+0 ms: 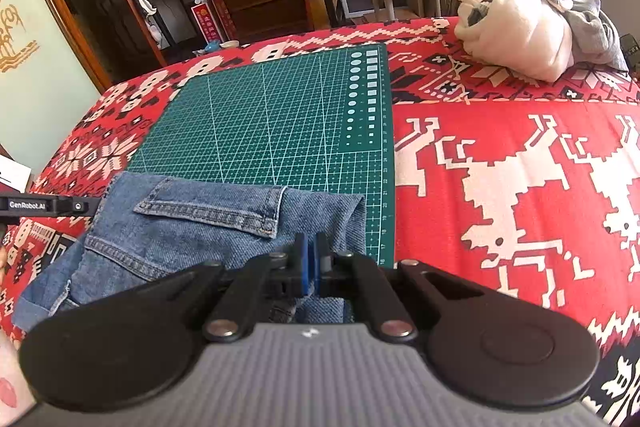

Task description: Fold clothes

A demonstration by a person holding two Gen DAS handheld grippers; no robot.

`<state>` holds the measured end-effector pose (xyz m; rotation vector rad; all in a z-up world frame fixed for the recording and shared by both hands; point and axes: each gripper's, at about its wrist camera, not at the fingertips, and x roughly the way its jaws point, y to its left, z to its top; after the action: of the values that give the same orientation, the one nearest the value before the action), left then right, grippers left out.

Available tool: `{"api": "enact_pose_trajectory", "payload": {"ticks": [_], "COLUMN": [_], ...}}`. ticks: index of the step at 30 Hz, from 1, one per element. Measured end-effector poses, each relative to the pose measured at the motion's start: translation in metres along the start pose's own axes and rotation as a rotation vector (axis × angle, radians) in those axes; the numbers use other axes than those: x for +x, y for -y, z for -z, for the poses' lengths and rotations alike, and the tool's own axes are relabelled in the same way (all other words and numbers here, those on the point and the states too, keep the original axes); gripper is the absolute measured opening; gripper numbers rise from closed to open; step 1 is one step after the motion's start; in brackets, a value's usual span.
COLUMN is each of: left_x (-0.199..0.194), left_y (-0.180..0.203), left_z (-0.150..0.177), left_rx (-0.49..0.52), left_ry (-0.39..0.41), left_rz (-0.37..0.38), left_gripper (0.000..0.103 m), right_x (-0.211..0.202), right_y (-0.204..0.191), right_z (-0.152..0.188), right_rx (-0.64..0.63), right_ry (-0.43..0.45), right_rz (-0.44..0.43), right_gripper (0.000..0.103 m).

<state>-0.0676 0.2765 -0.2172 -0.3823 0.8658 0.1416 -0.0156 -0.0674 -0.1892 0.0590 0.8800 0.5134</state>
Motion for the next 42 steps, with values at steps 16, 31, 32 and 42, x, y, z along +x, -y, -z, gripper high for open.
{"api": "enact_pose_trajectory", "payload": {"ticks": [16, 31, 32, 42], "left_x": [-0.032, 0.024, 0.025, 0.012], "left_y": [0.024, 0.059, 0.055, 0.060], "left_z": [-0.011, -0.016, -0.014, -0.012], "left_rx": [0.003, 0.062, 0.048, 0.055], "left_ry": [0.085, 0.027, 0.029, 0.023], "left_rz": [0.115, 0.094, 0.100, 0.074], "left_gripper": [0.002, 0.004, 0.003, 0.003], "right_x": [-0.012, 0.017, 0.017, 0.010], "right_y": [0.003, -0.013, -0.011, 0.014], "right_z": [-0.001, -0.023, -0.022, -0.006], "right_rx": [-0.017, -0.077, -0.075, 0.004], "right_ry": [0.020, 0.048, 0.050, 0.016], "right_rz": [0.032, 0.016, 0.008, 0.043], "right_gripper": [0.005, 0.002, 0.002, 0.003]}}
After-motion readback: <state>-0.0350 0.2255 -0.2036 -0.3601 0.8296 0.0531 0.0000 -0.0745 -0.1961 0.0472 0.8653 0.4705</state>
